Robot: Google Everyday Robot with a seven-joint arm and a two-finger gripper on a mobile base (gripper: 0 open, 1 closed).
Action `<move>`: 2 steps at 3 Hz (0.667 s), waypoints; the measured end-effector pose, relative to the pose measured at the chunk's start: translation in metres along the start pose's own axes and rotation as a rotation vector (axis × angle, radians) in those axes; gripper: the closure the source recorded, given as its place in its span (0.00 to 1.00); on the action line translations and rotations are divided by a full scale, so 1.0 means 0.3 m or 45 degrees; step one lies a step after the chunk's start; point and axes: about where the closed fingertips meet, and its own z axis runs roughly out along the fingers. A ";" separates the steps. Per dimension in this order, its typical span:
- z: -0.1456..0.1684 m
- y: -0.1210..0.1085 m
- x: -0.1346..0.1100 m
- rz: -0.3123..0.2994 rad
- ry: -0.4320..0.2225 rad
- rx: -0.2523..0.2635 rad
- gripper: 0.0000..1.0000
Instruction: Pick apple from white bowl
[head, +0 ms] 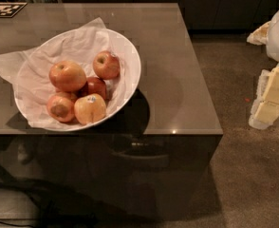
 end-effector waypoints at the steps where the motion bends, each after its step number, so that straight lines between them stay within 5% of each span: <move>1: -0.007 -0.002 -0.011 -0.004 -0.002 0.006 0.00; 2: -0.052 -0.011 -0.129 -0.097 -0.069 0.005 0.00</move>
Offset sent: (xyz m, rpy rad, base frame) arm 0.0141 0.0802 0.0503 0.0703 -0.0374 0.2147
